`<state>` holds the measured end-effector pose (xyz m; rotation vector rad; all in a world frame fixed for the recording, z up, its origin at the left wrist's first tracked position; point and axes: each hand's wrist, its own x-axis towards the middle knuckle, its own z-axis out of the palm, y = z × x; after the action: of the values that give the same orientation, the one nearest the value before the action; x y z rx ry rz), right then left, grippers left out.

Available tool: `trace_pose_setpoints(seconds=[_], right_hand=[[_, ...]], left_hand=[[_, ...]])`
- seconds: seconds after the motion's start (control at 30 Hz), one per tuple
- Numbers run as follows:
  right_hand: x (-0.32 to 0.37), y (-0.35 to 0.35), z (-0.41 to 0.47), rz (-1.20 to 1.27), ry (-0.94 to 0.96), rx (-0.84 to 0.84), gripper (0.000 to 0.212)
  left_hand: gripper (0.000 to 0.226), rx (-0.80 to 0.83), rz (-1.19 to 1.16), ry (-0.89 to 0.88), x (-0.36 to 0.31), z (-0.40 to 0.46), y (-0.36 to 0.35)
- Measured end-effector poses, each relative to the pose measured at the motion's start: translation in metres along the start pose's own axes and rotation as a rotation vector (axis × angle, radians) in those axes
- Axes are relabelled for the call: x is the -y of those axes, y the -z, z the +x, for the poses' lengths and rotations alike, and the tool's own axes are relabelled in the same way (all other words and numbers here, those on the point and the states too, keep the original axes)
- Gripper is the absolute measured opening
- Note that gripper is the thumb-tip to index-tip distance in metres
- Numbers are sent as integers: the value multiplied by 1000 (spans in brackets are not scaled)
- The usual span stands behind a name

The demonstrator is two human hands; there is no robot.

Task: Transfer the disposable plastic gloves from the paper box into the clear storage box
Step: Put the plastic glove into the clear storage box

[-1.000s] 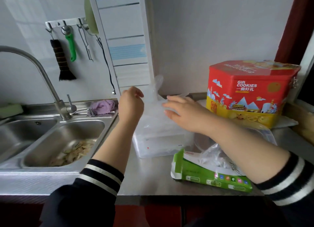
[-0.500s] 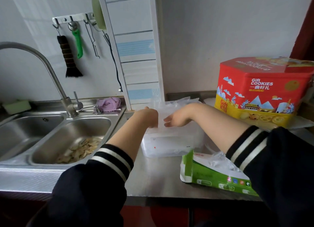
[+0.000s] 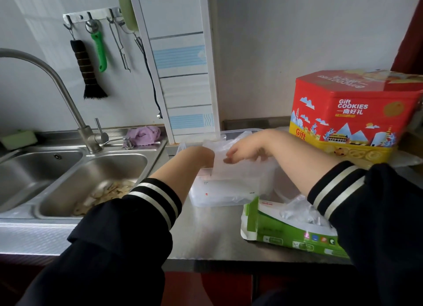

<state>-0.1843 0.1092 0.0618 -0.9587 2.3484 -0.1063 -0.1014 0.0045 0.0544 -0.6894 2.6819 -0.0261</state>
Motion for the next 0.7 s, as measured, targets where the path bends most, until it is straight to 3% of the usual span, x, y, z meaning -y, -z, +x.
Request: trace_pose_setpoints(seconds=[0.17, 0.27, 0.4, 0.5, 0.6, 0.7], right_hand=[[-20, 21, -24, 360, 95, -230, 40], [-33, 21, -42, 543, 198, -404, 25], [-56, -3, -79, 654, 294, -622, 20], [-78, -35, -109, 556, 241, -527, 33], [-101, -68, -124, 344, 114, -419, 56], [-117, -98, -120, 412, 53, -379, 58]], left_hand=[[54, -49, 176, -31, 6, 5, 13], [55, -169, 257, -8, 11, -2, 24], [22, -691, -18, -121, -3, -27, 22], [15, -1048, -474, -352, -40, -59, -8], [10, -1002, -671, -488, -75, -79, -56], [21, -738, -802, -573, -98, -72, -101]])
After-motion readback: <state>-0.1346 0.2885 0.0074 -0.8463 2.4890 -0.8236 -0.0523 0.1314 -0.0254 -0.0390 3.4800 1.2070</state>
